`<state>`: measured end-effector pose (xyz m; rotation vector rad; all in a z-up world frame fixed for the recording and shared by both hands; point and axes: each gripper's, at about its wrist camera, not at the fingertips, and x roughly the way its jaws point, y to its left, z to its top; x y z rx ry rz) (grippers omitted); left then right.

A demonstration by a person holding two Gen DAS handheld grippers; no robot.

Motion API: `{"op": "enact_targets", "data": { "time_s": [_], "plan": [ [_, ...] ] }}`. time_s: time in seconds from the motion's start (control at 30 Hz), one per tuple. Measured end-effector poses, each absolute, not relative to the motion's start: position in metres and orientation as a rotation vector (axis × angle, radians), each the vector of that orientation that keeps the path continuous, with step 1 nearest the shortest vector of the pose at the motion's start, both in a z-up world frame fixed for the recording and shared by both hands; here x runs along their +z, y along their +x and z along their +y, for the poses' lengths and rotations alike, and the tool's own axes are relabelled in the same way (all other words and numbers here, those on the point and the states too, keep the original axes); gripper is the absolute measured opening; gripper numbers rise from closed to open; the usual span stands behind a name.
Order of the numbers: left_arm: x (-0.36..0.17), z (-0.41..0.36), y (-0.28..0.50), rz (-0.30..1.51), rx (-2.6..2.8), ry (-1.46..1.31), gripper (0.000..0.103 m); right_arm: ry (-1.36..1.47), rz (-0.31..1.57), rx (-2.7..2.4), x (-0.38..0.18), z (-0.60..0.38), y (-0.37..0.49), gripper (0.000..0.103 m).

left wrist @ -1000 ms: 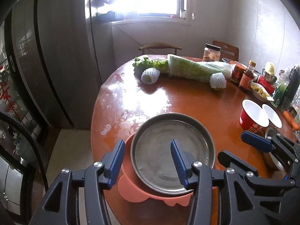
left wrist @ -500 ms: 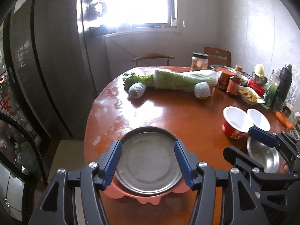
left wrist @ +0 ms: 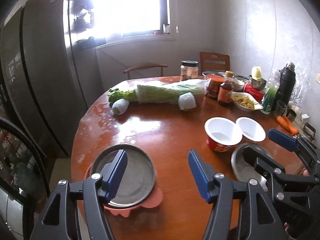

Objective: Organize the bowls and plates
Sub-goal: 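Move both grippers to the rim of the large steel mixing bowl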

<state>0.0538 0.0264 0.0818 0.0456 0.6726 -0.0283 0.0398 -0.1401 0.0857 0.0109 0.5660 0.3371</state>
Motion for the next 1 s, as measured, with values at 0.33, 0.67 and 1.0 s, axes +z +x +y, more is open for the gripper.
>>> {"op": "enact_targets", "data": {
  "time_s": [0.33, 0.67, 1.0],
  "plan": [
    [0.083, -0.017, 0.056, 0.686, -0.085, 0.054, 0.064, 0.066, 0.507, 0.219, 0.097, -0.211, 0.028, 0.077],
    [0.071, -0.052, 0.066, 0.719, -0.137, 0.063, 0.064, 0.110, 0.513, 0.101, 0.090, -0.272, 0.026, 0.078],
    [0.036, -0.081, 0.086, 0.806, -0.178, 0.073, 0.064, 0.132, 0.629, 0.099, 0.049, -0.296, 0.041, 0.078]
  ]
}}
